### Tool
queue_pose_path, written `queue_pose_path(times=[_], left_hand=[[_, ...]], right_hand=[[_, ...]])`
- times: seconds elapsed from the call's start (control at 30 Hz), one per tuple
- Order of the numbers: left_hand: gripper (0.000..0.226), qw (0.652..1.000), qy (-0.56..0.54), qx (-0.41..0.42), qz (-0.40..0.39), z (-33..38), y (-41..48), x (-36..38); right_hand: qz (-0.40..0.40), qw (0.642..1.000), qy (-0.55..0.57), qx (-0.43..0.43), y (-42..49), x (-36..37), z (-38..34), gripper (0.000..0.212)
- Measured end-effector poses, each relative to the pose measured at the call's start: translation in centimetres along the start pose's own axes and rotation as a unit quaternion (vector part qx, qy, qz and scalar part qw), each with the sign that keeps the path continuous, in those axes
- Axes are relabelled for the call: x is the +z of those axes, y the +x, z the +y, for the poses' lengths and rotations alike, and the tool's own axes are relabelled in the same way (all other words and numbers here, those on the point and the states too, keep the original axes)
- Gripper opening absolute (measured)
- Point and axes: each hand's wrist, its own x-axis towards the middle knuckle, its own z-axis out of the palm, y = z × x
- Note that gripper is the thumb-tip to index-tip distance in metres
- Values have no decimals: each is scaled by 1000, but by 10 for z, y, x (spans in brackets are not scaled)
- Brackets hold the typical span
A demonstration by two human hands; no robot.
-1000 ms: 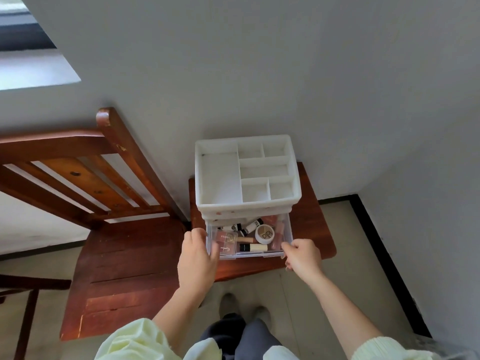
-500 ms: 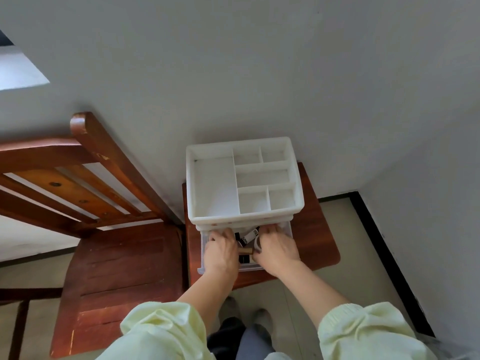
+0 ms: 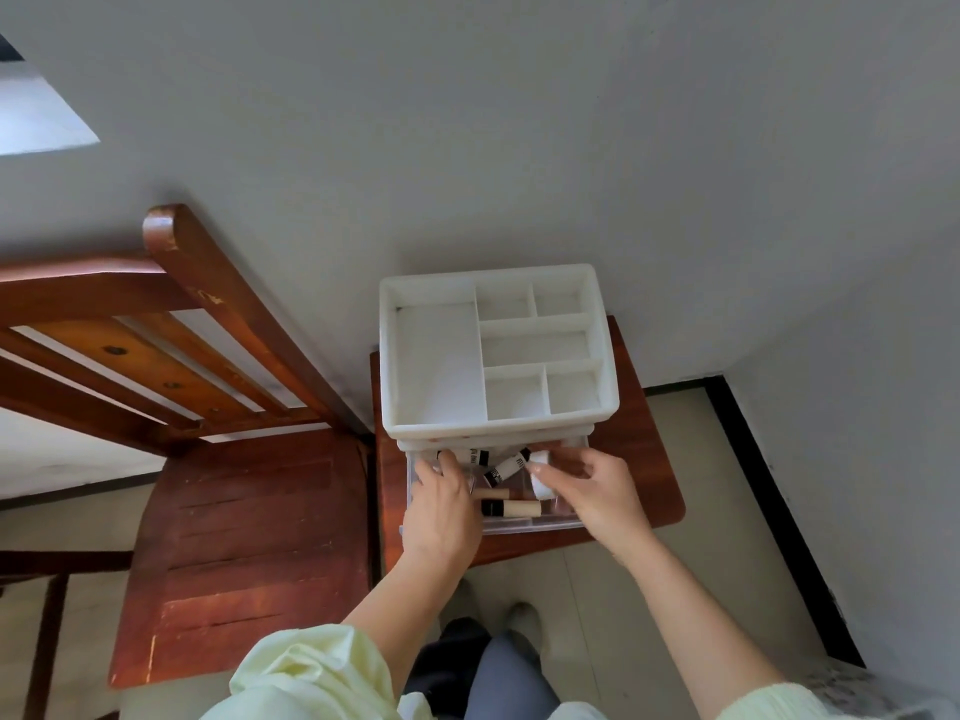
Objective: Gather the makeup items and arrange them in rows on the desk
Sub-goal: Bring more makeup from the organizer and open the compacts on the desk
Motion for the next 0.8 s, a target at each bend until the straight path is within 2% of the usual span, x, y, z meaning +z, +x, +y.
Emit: queue_pose_path(times=[0.07, 0.17, 0.23, 0.3, 0.37, 0.43, 0.53, 0.6, 0.7, 0.8], left_hand=[[46, 1000, -5, 4, -5, 1, 1, -3], [49, 1000, 12, 16, -21, 4, 1, -5], [51, 999, 33, 28, -26, 2, 1, -6], [52, 998, 45, 40, -33, -3, 1, -7], [53, 996, 45, 60, -46, -10, 0, -11], [51, 995, 5, 85, -54, -17, 0, -13], [44, 991, -94, 88, -23, -24, -3, -20], [38, 981, -180, 66, -1, -27, -4, -27], [30, 960, -280, 17, -11, -33, 0, -35], [29, 921, -382, -21, -69, -40, 2, -37]], right_hand=[[-21, 988, 143, 48, -4, -10, 1, 33], [-33, 946, 298, 125, -4, -19, 2, 25], [-43, 924, 345, 159, -3, -21, 2, 27], [-52, 927, 331, 169, -3, -21, 2, 27], [-47, 959, 232, 157, -2, -19, 1, 27], [-37, 987, 85, 129, -1, -17, -2, 21], [-37, 990, -116, 75, 5, -7, -7, 6], [-83, 957, -277, 18, 8, 1, -12, 12], [-154, 851, -497, -70, 11, 13, -22, 24], [-182, 769, -596, -140, 15, 24, -28, 25]])
